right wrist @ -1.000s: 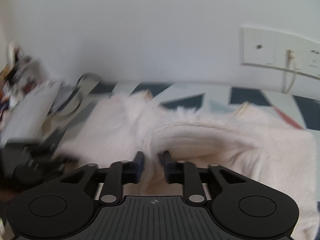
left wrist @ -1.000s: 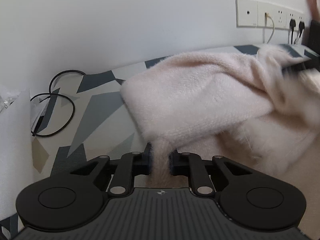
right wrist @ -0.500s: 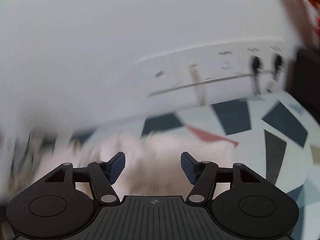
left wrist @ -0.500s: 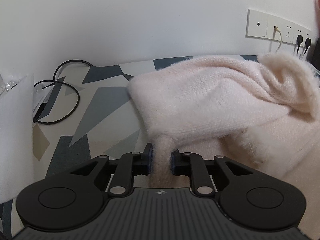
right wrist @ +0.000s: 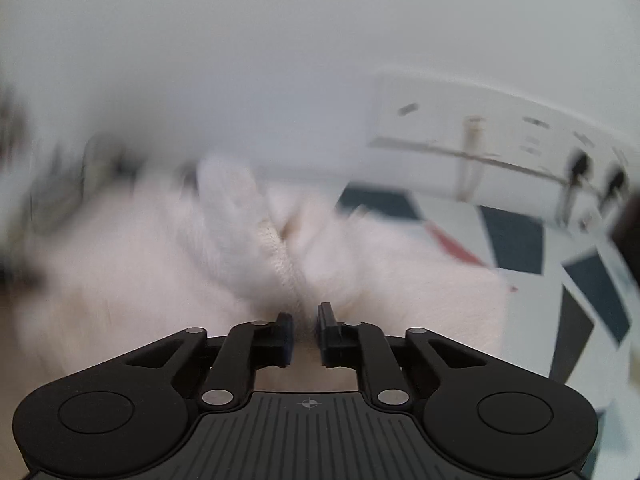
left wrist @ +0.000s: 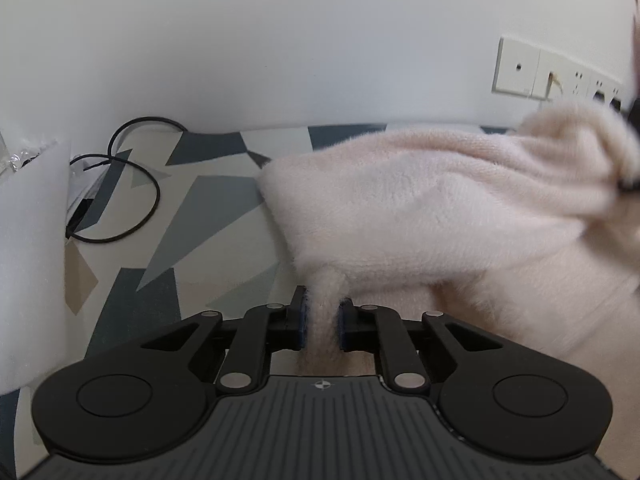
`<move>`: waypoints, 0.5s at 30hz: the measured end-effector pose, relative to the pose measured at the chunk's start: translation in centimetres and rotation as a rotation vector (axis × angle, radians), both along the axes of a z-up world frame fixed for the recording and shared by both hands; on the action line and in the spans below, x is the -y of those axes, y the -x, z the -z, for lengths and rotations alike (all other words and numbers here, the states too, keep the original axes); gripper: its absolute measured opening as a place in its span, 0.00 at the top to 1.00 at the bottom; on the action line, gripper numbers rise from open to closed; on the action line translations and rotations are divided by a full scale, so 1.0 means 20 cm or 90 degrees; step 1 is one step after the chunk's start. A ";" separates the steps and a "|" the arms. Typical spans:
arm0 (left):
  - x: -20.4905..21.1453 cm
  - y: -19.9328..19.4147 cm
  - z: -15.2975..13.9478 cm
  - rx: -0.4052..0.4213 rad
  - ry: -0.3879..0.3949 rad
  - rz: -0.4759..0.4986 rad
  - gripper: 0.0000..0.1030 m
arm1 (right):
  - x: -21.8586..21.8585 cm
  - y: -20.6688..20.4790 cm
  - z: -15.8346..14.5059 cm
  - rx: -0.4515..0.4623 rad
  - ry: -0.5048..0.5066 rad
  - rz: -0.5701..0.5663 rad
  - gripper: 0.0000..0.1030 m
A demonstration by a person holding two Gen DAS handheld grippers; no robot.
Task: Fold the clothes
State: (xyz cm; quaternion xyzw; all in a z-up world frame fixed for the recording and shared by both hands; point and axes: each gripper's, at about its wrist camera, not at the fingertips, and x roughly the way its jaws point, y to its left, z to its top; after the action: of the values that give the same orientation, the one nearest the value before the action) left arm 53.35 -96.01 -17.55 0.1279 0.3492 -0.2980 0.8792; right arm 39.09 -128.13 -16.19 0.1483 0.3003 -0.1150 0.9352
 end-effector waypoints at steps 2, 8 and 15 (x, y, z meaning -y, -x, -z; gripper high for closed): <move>-0.01 0.00 -0.01 -0.001 0.006 0.003 0.87 | 0.14 0.05 -0.13 0.073 -0.095 0.035 0.91; -0.01 -0.01 0.03 -0.024 -0.013 -0.005 0.87 | 0.44 0.04 -0.17 0.079 -0.219 0.145 0.68; -0.02 -0.04 0.06 -0.054 -0.014 -0.013 0.87 | 0.38 0.07 0.03 -0.018 -0.146 0.100 0.41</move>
State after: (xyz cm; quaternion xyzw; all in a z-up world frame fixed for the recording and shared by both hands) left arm 54.18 -95.57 -18.85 0.1217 0.3905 -0.2903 0.8651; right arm 37.64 -135.77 -16.76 0.2755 0.3123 -0.1547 0.8959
